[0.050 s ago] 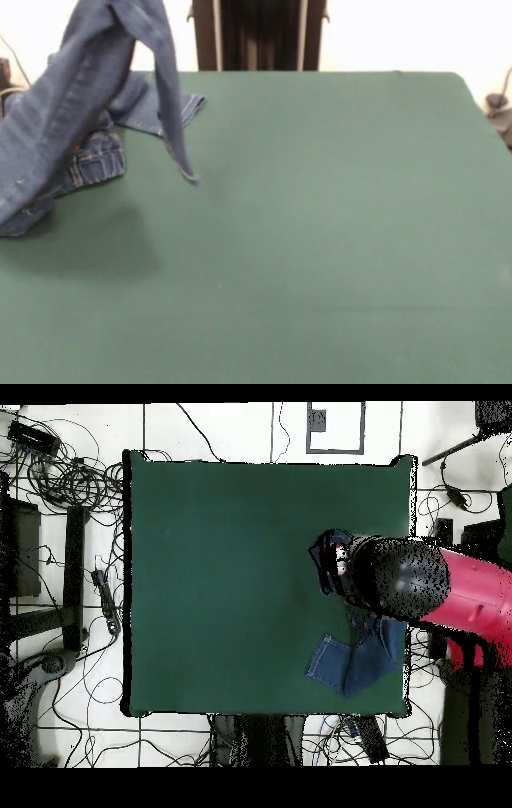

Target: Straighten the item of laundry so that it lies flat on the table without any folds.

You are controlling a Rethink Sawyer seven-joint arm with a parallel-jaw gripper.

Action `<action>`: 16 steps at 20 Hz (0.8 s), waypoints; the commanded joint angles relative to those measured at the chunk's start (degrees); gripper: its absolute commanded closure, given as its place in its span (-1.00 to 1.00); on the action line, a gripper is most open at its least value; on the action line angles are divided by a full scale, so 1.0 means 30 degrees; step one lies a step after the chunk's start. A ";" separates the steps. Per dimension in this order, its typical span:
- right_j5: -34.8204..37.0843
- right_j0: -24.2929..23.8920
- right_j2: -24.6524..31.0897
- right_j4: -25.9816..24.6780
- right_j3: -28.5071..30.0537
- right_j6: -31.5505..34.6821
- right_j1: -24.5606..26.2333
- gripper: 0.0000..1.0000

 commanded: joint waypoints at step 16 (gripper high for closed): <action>-0.4410 0.5726 -0.2937 0.3121 0.3183 0.9106 0.2036 1.00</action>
